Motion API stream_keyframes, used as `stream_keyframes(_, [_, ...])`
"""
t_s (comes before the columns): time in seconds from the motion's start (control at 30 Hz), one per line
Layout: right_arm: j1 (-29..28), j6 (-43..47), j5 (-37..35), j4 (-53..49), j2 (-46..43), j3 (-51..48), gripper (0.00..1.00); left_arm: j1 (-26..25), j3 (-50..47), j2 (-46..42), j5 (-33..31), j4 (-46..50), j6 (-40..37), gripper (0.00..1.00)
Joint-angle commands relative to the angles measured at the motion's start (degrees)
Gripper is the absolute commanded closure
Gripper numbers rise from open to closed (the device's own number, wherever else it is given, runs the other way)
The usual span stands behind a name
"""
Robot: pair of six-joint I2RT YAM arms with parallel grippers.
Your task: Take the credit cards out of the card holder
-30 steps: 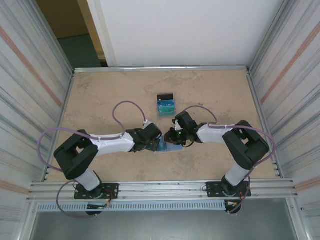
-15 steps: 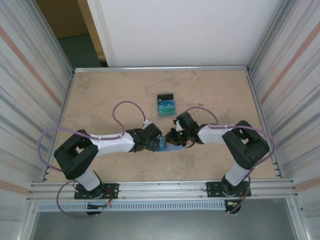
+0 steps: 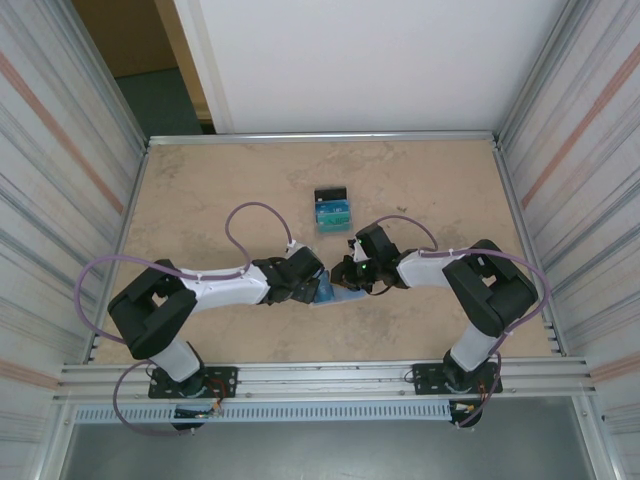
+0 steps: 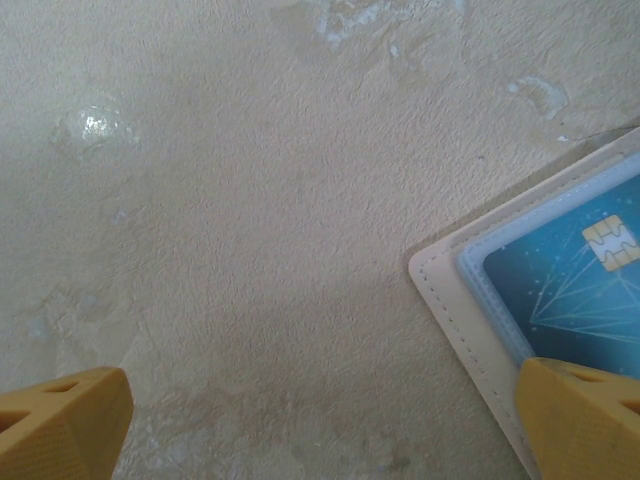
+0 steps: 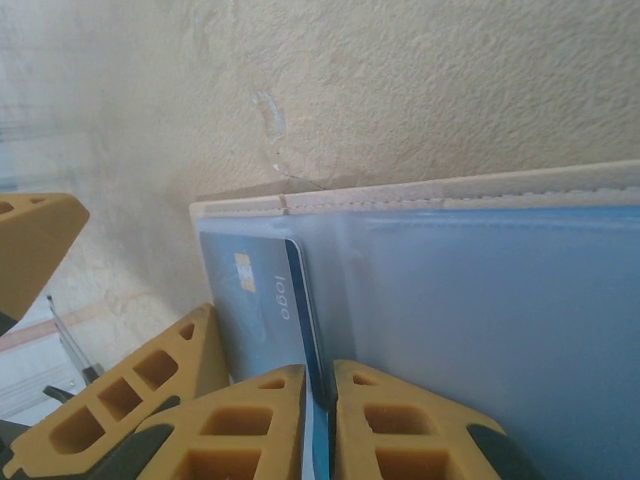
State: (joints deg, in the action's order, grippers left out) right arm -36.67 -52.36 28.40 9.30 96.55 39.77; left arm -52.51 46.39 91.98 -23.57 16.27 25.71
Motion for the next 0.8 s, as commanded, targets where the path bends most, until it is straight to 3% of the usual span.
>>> stream_keyframes(0.0, [0.27, -1.16, -0.06, -2.08, 1.76, -0.04, 0.85, -0.27, 0.85, 1.00, -0.42, 1.46, -0.57, 0.01])
stream_keyframes(0.17, [0.10, -2.10, 1.93, 0.16, 2.58, -0.19, 0.85, -0.30, 0.86, 1.18, -0.59, 1.39, -0.71, 0.01])
stream_keyframes(0.5, [1.64, -7.26, 8.52, 14.09, 2.15, -4.22, 0.90, -0.27, 1.00, 1.36, -0.67, 1.34, -0.89, 0.01])
stream_keyframes(0.77, [1.84, -7.84, 9.44, 16.45, 2.19, -5.45, 0.92, -0.25, 1.15, 1.53, -0.78, 1.31, -0.92, 0.01])
